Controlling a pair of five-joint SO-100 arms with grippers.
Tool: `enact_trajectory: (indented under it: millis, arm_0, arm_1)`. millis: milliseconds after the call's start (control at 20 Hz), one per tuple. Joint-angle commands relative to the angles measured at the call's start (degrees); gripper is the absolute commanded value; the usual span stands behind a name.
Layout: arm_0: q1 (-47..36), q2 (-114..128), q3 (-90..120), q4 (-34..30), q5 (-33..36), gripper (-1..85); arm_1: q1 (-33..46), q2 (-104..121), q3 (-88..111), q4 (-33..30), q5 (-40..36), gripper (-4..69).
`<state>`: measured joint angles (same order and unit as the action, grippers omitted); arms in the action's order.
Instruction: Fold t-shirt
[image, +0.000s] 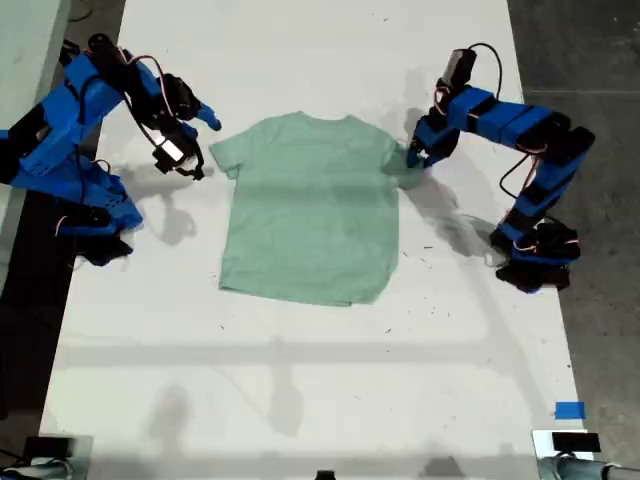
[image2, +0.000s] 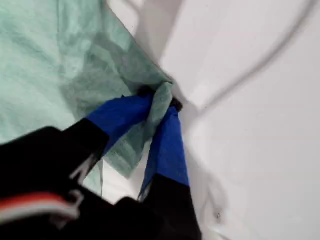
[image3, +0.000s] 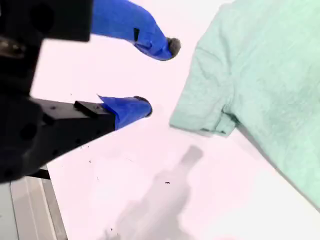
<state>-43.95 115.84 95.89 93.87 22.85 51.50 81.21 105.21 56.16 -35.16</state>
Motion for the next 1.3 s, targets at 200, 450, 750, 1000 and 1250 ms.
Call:
enact_trajectory:
  millis: [200, 450, 750, 1000, 1250]
  arm_0:
    - [-1.1, 0.3, 0.8, -1.9, 0.7, 18.9]
    - [-1.4, 0.4, 1.3, -2.1, 0.8, 18.9]
    - [-1.4, 0.7, 1.8, -2.2, 0.8, 18.9]
    - [-1.4, 0.9, 2.2, -2.3, 0.8, 18.8]
    - [-1.4, 1.4, 3.3, -2.6, 0.4, 18.8]
  arm_1:
    - [2.5, 1.5, -8.9, 11.2, -3.3, -0.9]
    - [0.6, 6.7, -22.1, 27.0, -4.8, -0.9]
    - [-8.9, -1.5, -48.6, 32.6, 1.1, -0.9]
    - [-16.5, -12.6, -59.3, 25.4, 6.4, -0.9]
    - [-21.5, -22.2, -59.8, 9.3, 10.1, -0.9]
